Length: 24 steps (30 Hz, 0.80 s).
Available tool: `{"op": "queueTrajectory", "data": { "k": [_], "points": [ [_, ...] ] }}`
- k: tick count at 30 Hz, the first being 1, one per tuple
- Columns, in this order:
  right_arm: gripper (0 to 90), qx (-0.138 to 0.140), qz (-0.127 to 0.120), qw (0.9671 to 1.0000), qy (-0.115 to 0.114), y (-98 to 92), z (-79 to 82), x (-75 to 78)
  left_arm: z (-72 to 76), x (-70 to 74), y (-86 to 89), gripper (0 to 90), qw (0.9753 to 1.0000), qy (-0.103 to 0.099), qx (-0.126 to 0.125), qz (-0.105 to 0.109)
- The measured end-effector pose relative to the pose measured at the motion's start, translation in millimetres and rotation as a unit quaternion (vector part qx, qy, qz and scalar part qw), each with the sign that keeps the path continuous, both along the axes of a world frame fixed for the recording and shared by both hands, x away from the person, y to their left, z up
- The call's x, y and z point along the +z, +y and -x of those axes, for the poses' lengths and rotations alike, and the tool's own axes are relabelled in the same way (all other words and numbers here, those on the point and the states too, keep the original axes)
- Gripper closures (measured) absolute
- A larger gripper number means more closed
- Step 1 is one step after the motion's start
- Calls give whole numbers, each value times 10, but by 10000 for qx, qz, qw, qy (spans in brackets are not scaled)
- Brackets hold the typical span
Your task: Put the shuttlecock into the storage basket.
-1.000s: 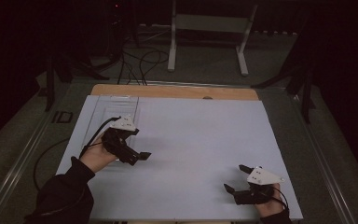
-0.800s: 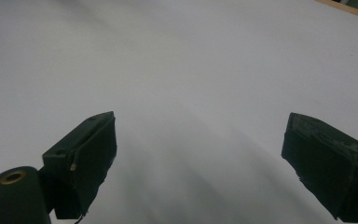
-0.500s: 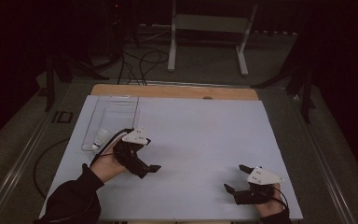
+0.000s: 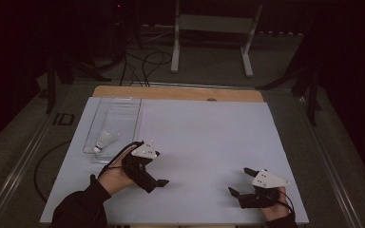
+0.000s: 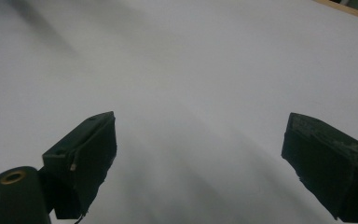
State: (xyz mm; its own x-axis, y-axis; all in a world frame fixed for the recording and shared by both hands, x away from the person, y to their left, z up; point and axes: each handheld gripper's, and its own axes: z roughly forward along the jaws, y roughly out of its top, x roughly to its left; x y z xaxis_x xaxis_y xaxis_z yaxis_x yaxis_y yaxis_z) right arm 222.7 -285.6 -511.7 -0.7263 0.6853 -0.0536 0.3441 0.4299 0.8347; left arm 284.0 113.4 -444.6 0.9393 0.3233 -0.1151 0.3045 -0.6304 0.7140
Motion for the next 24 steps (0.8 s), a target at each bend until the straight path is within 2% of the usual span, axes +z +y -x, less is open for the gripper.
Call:
{"op": "queueTrajectory", "data": {
  "k": [6, 8, 12, 19, 24],
  "points": [
    [100, -2, 5, 10000, 1, -2, 2, 2, 82, -94, -28, 2, 10000, -22, -22, 17],
    [100, -2, 6, 10000, -3, -1, 3, 3, 104, -130, -25, 2, 10000, 48, -6, 29],
    [100, -2, 5, 10000, -6, -2, 4, 4, 144, -184, -6, 2, 10000, 40, -13, -69],
    [100, 4, -2, 10000, -1, -1, 6, 6, 237, -317, 82, 2, 9999, -11, 81, -151],
    [100, -4, 0, 10000, 6, 1, 8, 5, 275, -357, 156, 2, 9998, -2, 137, -160]
  ]
}}
